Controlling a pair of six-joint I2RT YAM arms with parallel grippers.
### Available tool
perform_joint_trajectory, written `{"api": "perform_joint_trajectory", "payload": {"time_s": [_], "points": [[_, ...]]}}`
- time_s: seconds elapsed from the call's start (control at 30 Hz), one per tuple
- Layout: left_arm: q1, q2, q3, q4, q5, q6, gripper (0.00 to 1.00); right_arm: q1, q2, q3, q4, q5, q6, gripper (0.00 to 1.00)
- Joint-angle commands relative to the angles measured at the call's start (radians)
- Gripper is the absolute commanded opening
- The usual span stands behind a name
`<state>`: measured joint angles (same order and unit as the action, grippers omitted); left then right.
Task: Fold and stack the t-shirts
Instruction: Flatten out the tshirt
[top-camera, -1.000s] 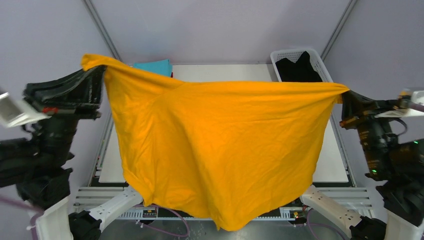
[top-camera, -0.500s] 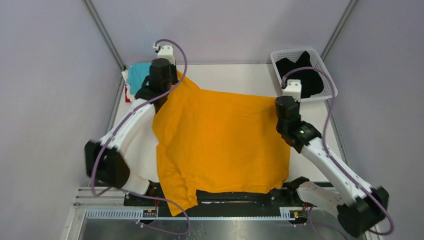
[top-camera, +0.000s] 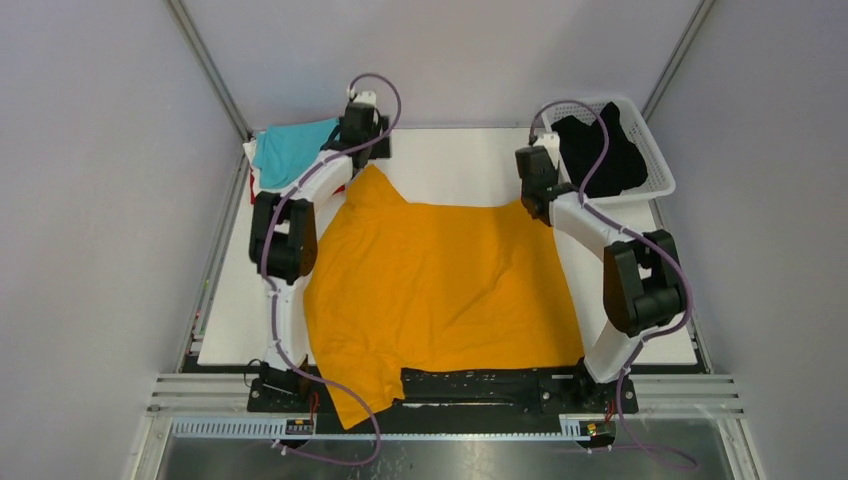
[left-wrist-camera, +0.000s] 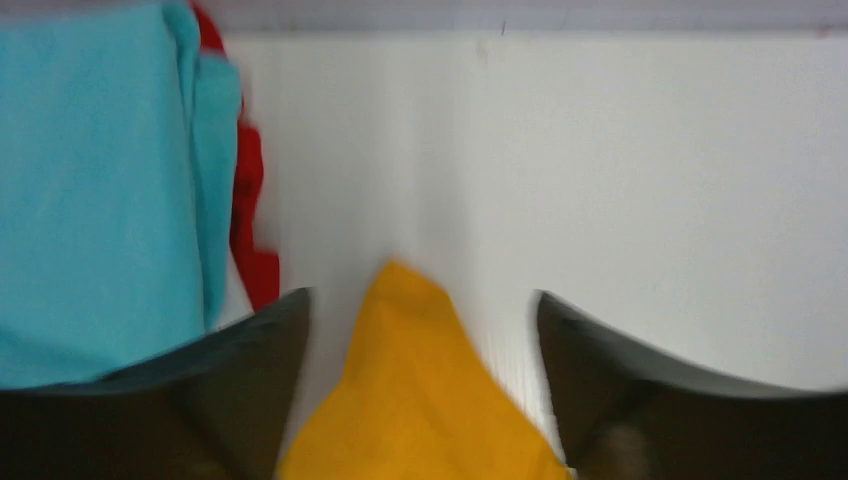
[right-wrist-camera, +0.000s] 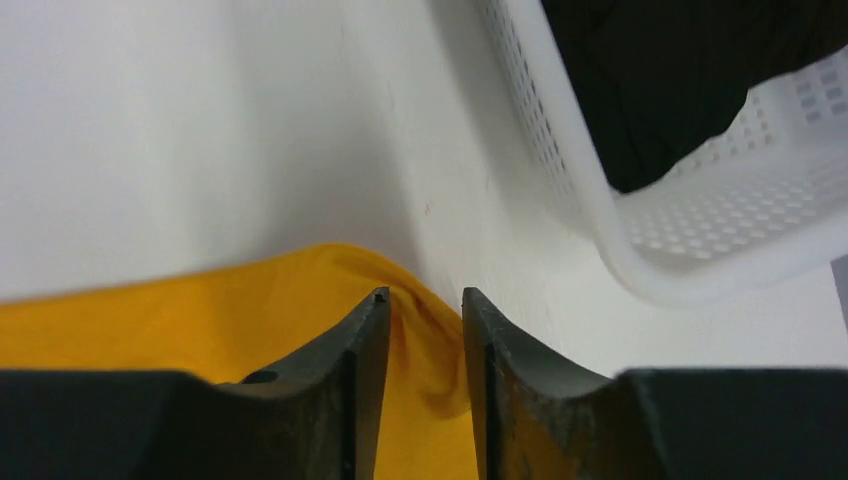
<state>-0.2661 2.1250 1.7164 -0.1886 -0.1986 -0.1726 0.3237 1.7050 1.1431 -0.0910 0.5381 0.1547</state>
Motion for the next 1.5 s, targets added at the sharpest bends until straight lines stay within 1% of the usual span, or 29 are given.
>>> {"api": "perform_joint_trajectory", "payload": {"time_s": [0.0,0.03,0.07,0.13,0.2,0.27,0.3,0.37,0.47,0.5,0.57,0.67,0.73,0.87,0.97,1.03,1.17,1.3,1.37,1.47], "points": [[0.017,0.132,0.335,-0.138,-0.007,-0.008,0.98,-0.014,0.051,0.181,-0.087,0.035,0.019,0.44],[0.016,0.155,0.391,-0.18,-0.015,-0.008,0.99,-0.015,0.051,0.195,-0.102,0.037,0.018,0.49],[0.016,0.161,0.42,-0.206,-0.021,-0.012,0.99,-0.015,0.046,0.202,-0.114,0.038,0.019,0.56],[0.015,0.109,0.395,-0.212,-0.023,-0.033,0.99,-0.015,0.024,0.206,-0.15,0.034,0.022,0.7],[0.015,0.02,0.298,-0.18,0.001,-0.066,0.99,-0.015,-0.008,0.193,-0.19,0.031,0.048,0.88],[0.016,-0.083,0.143,-0.135,0.048,-0.115,0.99,-0.015,-0.041,0.174,-0.231,0.024,0.075,0.97],[0.015,-0.137,0.081,-0.115,0.069,-0.138,0.99,-0.015,-0.058,0.161,-0.251,0.004,0.087,0.99],[0.013,-0.237,-0.05,-0.08,0.114,-0.191,0.99,-0.015,-0.096,0.127,-0.284,-0.099,0.12,0.99],[0.002,-0.37,-0.257,0.007,0.187,-0.261,0.99,-0.014,-0.141,0.046,-0.282,-0.297,0.192,0.99],[-0.005,-0.402,-0.317,0.031,0.219,-0.276,0.99,-0.014,-0.148,0.021,-0.281,-0.356,0.229,0.99],[-0.021,-0.458,-0.409,0.038,0.24,-0.311,0.99,-0.014,-0.159,-0.045,-0.273,-0.466,0.27,0.99],[-0.05,-0.488,-0.521,0.046,0.279,-0.363,0.99,-0.012,-0.176,-0.133,-0.245,-0.568,0.32,0.99],[-0.07,-0.495,-0.58,0.064,0.316,-0.384,0.99,-0.012,-0.189,-0.183,-0.24,-0.585,0.352,0.99],[-0.091,-0.471,-0.668,0.128,0.325,-0.428,0.99,-0.014,-0.191,-0.266,-0.271,-0.579,0.386,0.99],[-0.088,-0.429,-0.667,0.126,0.28,-0.459,0.99,-0.023,-0.169,-0.286,-0.334,-0.567,0.383,0.99],[-0.08,-0.403,-0.654,0.099,0.281,-0.466,0.99,-0.033,-0.169,-0.303,-0.377,-0.544,0.401,0.99],[-0.065,-0.396,-0.671,0.091,0.286,-0.482,0.99,-0.051,-0.259,-0.37,-0.435,-0.452,0.451,0.99],[-0.046,-0.404,-0.689,0.093,0.288,-0.497,0.99,-0.072,-0.333,-0.414,-0.449,-0.394,0.475,0.99],[-0.042,-0.408,-0.692,0.083,0.292,-0.499,0.99,-0.077,-0.333,-0.404,-0.453,-0.422,0.459,1.0],[-0.043,-0.42,-0.696,0.086,0.32,-0.503,0.99,-0.076,-0.346,-0.371,-0.4,-0.499,0.432,0.99]]}}
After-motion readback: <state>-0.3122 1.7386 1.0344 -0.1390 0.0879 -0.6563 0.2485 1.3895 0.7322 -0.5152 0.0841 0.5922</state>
